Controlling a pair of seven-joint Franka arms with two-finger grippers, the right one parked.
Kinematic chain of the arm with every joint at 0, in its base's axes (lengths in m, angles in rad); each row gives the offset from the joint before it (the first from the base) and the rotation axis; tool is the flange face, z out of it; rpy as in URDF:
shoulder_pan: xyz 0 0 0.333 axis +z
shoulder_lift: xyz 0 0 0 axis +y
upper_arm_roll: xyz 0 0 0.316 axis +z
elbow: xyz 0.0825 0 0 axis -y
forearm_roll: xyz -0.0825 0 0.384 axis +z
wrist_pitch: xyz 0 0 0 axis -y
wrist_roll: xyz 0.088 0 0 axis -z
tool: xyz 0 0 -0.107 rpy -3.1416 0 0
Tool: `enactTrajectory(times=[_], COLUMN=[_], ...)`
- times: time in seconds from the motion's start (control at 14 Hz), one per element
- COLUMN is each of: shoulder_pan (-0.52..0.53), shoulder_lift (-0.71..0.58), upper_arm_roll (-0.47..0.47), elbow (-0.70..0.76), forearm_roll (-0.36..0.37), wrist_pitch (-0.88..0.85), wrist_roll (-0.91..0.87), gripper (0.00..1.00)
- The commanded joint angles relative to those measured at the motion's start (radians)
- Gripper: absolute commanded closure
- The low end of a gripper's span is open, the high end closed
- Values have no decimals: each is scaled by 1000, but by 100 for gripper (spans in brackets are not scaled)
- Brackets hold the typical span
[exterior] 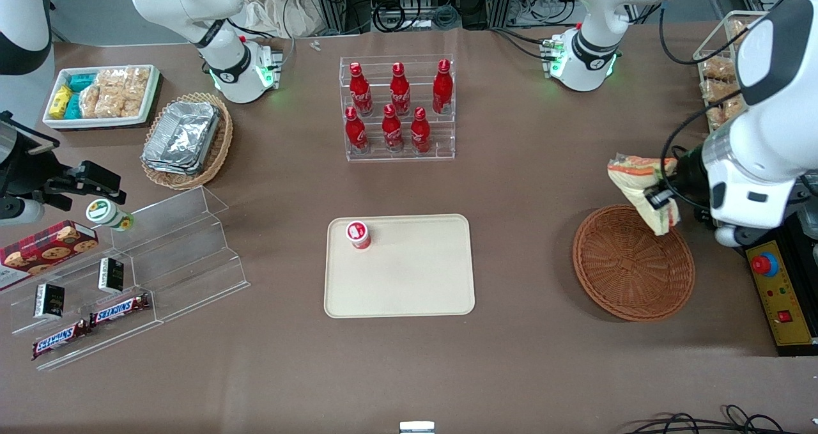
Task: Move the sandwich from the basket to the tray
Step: 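Lift the sandwich and carry it over the cream tray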
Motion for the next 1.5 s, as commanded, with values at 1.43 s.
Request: enactTrajectory(times=[1.43], shoulder_pan=[-353], shoulder_lift=[516], upper_arm_roll=[-143], elbow=[7], forearm_roll=[148], wrist_pitch=[628], wrist_roll=[-91], gripper=[100])
